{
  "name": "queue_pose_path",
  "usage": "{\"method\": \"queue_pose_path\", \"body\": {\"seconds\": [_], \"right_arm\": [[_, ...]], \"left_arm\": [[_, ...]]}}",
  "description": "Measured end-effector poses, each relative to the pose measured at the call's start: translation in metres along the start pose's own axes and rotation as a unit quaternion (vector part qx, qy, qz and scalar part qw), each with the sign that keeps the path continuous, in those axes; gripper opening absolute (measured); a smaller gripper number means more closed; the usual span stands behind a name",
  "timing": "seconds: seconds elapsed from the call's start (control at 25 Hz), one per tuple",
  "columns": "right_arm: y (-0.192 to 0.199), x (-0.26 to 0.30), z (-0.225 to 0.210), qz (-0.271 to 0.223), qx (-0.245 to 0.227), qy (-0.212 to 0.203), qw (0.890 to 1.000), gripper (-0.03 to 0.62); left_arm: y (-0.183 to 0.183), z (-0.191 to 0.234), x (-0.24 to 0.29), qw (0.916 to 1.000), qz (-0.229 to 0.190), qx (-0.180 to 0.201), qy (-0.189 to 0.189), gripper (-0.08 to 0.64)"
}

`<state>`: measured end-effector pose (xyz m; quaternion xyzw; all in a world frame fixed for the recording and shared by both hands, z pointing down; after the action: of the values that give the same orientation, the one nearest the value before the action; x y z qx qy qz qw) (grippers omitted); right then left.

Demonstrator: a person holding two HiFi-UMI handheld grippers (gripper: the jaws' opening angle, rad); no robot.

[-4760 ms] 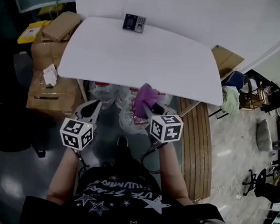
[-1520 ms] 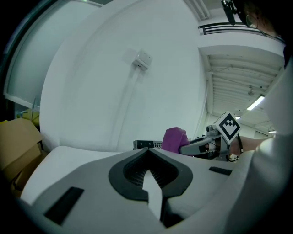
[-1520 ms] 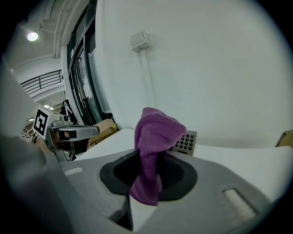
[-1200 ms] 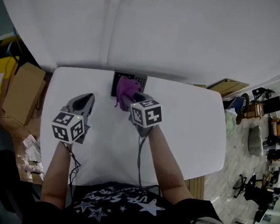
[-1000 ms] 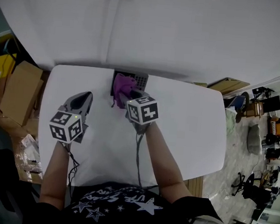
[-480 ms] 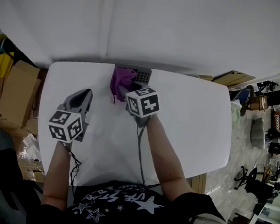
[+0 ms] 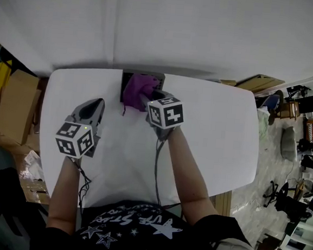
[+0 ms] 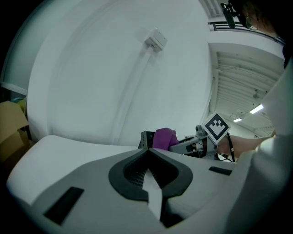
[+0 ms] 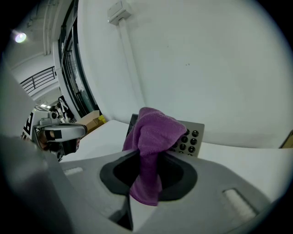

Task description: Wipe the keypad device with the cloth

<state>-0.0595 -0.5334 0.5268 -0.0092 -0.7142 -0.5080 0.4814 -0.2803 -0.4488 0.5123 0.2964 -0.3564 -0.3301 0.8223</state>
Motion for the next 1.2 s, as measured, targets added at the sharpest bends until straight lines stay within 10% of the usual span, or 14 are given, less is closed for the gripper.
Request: {"method": "queue_pose_path", "body": {"seconds": [1.2], "right_arm": [[0.052, -0.082, -0.04, -0.003, 0.063, 0.083, 0.995, 0.095]], "left_arm": [[0.018, -0.049, -0.008, 0.9994, 0.017, 0.016, 0.024, 0.006]]}}
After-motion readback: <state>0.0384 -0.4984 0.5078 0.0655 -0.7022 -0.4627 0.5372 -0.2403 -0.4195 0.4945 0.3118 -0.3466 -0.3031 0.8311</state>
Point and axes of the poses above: the fingertips, and each gripper's own axes: x forward along the fingers, z to its left, y out of its underside, the point moved 8 cm from there along -x, backward along the fingers, and after that the axes turned 14 degrees about -x, right-handed, at the moved point
